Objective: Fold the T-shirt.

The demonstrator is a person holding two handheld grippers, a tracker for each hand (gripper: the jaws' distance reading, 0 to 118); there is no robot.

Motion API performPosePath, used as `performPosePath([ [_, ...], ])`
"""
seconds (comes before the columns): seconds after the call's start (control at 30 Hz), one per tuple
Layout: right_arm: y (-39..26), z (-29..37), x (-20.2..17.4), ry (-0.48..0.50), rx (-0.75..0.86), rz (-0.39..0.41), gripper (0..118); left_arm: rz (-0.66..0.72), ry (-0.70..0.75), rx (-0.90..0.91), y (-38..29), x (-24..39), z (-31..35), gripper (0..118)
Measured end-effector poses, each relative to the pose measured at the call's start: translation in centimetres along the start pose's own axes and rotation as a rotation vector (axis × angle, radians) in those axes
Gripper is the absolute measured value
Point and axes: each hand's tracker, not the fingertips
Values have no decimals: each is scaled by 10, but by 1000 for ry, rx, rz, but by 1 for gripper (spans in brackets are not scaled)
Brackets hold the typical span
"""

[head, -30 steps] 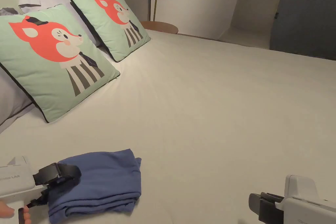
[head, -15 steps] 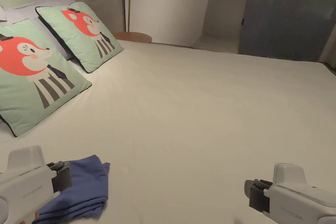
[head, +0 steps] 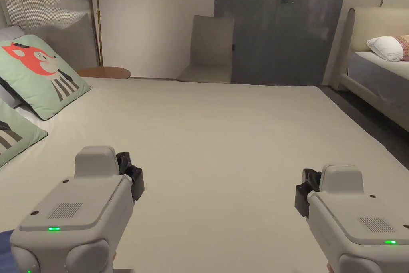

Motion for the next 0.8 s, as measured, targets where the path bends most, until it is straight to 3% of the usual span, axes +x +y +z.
performPosePath([
  [0.23, 33, 14, 10, -92, 251, 6, 0, -87, 34, 228, 28, 28, 12, 0],
  [0.8, 29, 7, 7, -87, 248, 27, 0, -102, 40, 196, 16, 27, 1, 0],
])
